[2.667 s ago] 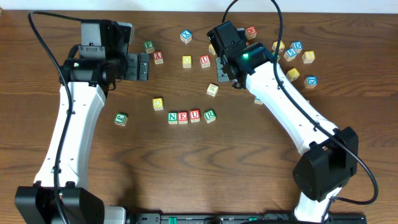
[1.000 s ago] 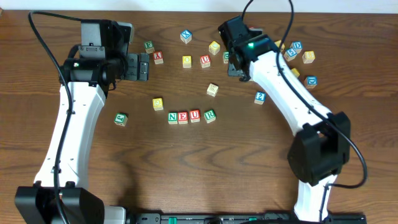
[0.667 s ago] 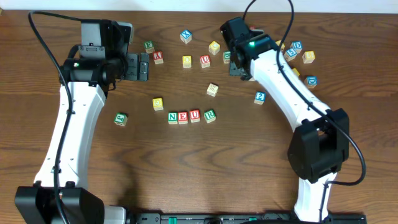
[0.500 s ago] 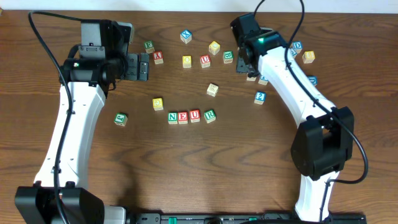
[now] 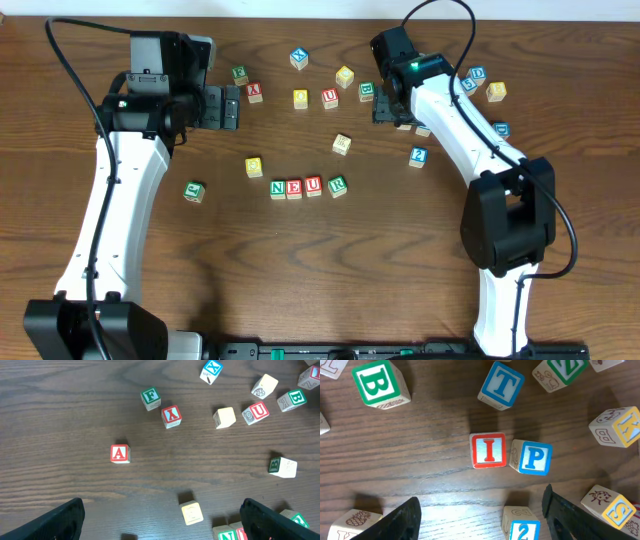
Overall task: Spell out NEURIPS
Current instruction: 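Move the right gripper up to the red I block in the cluster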
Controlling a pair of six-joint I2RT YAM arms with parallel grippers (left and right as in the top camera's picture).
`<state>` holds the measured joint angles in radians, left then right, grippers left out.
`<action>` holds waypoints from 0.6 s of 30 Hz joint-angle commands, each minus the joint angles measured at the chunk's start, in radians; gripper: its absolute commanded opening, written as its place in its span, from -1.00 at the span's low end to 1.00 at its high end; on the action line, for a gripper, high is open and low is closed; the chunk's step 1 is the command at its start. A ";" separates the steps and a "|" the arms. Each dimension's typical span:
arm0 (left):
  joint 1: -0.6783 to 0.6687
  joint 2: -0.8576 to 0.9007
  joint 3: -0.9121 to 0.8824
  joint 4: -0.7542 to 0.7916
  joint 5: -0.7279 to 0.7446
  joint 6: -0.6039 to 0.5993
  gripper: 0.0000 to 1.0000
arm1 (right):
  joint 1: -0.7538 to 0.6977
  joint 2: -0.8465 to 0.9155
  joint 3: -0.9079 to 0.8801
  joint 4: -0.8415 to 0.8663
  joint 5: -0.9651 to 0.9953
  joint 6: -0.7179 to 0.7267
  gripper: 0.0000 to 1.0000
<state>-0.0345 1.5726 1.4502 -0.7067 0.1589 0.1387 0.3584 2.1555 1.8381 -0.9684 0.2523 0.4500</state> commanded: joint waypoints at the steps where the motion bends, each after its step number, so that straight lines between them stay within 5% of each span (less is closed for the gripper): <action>1: 0.003 -0.004 0.026 0.000 0.006 0.011 0.95 | -0.007 0.011 0.011 0.002 -0.005 -0.041 0.47; 18: 0.003 -0.004 0.026 0.000 0.006 0.011 0.95 | -0.008 0.105 0.011 0.025 -0.027 -0.055 0.45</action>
<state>-0.0345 1.5726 1.4502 -0.7067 0.1589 0.1387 0.3573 2.2440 1.8381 -0.9478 0.2260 0.4080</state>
